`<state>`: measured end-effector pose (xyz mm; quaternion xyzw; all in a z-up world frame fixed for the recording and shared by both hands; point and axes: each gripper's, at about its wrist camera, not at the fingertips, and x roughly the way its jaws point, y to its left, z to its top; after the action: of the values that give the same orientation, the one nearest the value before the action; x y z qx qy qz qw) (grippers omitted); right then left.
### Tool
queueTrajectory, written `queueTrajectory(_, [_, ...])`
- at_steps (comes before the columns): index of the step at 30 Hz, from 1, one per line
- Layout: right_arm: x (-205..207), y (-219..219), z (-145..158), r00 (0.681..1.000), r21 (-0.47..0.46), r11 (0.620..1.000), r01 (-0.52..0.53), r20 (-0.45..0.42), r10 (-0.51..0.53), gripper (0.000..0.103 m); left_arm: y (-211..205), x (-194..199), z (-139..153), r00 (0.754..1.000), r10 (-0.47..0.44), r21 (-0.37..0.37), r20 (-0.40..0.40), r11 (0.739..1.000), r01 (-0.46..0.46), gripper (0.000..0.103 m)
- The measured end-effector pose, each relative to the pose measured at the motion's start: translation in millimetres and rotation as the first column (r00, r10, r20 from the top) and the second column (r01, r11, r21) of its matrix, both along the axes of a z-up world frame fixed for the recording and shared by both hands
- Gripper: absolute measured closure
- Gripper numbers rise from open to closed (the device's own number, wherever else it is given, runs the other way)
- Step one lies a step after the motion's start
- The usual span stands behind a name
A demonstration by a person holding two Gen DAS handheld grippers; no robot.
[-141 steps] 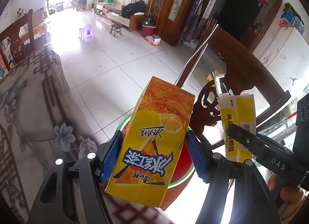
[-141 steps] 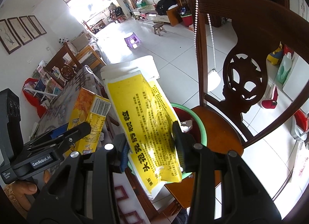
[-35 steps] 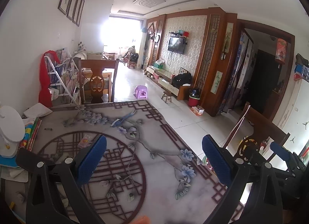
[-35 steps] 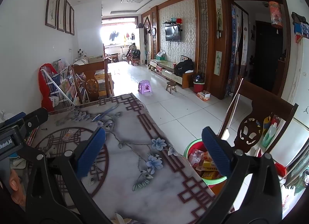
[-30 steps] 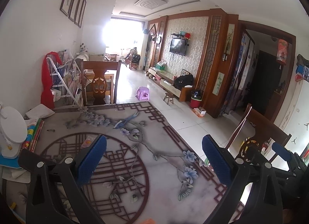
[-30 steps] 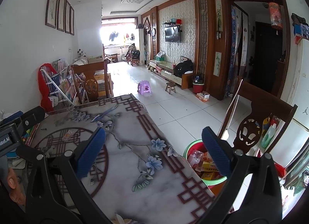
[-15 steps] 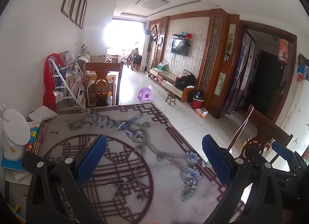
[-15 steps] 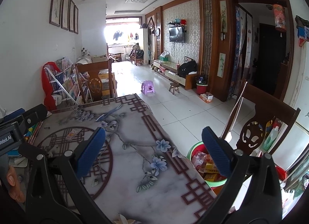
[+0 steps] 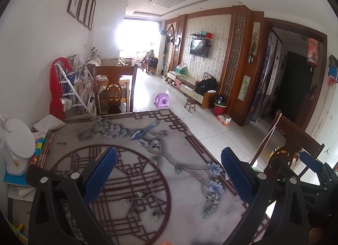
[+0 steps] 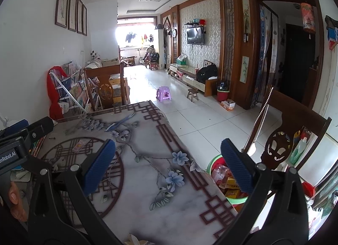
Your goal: Collect trash
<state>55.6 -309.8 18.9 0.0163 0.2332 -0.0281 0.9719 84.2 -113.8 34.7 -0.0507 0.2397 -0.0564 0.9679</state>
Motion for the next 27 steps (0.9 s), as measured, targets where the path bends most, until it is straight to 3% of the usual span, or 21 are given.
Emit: queueTrajectory(27, [8, -15, -10, 0.999, 0.022, 1.0, 0.015, -0.038, -0.014, 0.005, -14, 8, -2, 1.0, -0.02, 0.007, -0.012, 1.0, 0.02, 0.008])
